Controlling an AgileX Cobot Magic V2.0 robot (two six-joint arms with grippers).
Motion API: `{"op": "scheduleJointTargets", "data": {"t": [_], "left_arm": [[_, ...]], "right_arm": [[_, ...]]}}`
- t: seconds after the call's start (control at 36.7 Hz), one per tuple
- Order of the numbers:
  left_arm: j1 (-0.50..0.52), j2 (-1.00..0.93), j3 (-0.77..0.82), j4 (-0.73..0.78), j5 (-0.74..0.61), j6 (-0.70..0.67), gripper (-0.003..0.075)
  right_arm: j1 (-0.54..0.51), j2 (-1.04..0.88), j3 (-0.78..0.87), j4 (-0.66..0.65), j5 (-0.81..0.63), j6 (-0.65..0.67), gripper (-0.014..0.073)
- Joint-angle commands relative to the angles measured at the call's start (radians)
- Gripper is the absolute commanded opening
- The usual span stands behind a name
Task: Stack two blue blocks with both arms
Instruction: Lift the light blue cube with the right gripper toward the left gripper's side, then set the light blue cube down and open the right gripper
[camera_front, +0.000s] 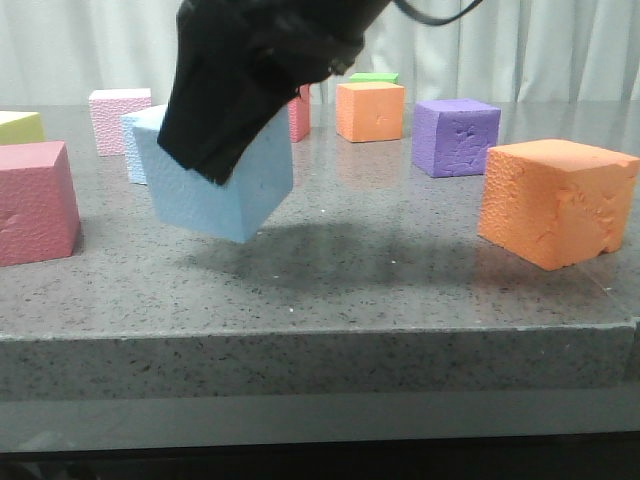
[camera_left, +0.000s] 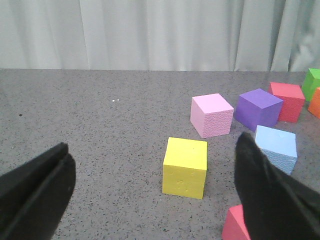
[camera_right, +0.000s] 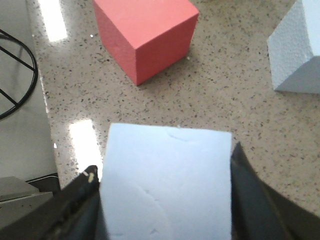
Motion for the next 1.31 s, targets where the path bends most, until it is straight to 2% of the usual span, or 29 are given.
{"op": "scheduleJointTargets", "data": {"t": [0.0, 0.22, 0.44, 0.65, 0.82, 0.87, 0.93, 1.01, 1.14, 1.28], "left_arm": [[0.003, 0.010, -0.036, -0.009, -0.081, -0.007, 0.0619], [0.003, 0.010, -0.036, -0.009, -0.081, -0.007, 0.0619], [0.003, 0.010, -0.036, -0.009, -0.081, -0.007, 0.0619], [0.003, 0.010, -0.036, -0.009, -0.081, -0.007, 0.0619], [0.003, 0.010, -0.036, -0.009, -0.081, -0.007, 0.0619], [0.003, 0.010, -0.036, -0.009, -0.081, -0.007, 0.0618], [0.003, 0.010, -0.036, -0.009, -0.081, -0.007, 0.0619], [0.003, 0.010, -0.036, -0.009, -0.081, -0.007, 0.0619], [0.003, 0.010, -0.036, -0.009, -0.081, -0.007, 0.0619], [0.003, 0.010, -0.036, -0.009, -0.081, -0.007, 0.0618]], "right_arm": [[-0.001, -0.009, -0.035, 0.027, -0.055, -0.010, 0.0344], [-0.003, -0.004, -0.035, 0.028, -0.066, -0.003, 0.0513], [-0.004, -0.004, -0.035, 0.028, -0.072, 0.001, 0.0638], [-0.004, -0.014, -0.035, 0.028, -0.095, 0.002, 0.0650], [-0.004, -0.098, -0.035, 0.029, -0.132, 0.005, 0.0648], [-0.005, -0.132, -0.035, 0.029, -0.143, 0.042, 0.0639], [-0.008, -0.162, -0.035, 0.029, -0.151, 0.103, 0.0610], [-0.026, -0.196, -0.035, 0.029, -0.161, 0.201, 0.0519], [-0.080, -0.254, -0.035, 0.029, -0.158, 0.326, 0.0273], [-0.142, -0.311, -0.035, 0.029, -0.132, 0.357, 0.0099]]}}
